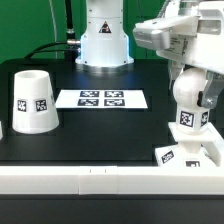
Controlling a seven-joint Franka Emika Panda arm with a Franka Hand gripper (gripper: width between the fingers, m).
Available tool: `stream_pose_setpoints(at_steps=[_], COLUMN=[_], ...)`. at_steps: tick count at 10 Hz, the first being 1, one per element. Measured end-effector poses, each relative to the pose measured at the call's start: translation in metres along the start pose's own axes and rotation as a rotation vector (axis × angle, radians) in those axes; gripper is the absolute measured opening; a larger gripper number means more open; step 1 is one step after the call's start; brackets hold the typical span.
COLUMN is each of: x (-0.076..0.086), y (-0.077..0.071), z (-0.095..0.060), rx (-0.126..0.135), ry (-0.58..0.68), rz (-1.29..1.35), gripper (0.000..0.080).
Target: Assemble lamp
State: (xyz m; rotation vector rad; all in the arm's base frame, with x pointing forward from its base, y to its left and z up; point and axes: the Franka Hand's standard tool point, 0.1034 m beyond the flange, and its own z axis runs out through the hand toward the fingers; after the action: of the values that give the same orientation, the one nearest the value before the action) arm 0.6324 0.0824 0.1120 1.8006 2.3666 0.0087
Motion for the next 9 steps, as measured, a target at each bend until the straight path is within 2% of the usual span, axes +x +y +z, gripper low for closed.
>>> stream_pose_setpoints(at_steps=[2,6,7,9], x=[0.0023,0.0049,0.0051,0.0042], y=[0.0005,-0.0002,-0.0002,-0.0003], z=[-0.0005,-0.0004,-0.0005,-0.0003], rx=[0.0,0.005,0.004,0.004], ry=[-0.008,-0.005,-0.005,-0.006], rz=[-0.089,-0.082,-0.083,-0.081], gripper=[0.0699,0.0699,0.0579,0.0576])
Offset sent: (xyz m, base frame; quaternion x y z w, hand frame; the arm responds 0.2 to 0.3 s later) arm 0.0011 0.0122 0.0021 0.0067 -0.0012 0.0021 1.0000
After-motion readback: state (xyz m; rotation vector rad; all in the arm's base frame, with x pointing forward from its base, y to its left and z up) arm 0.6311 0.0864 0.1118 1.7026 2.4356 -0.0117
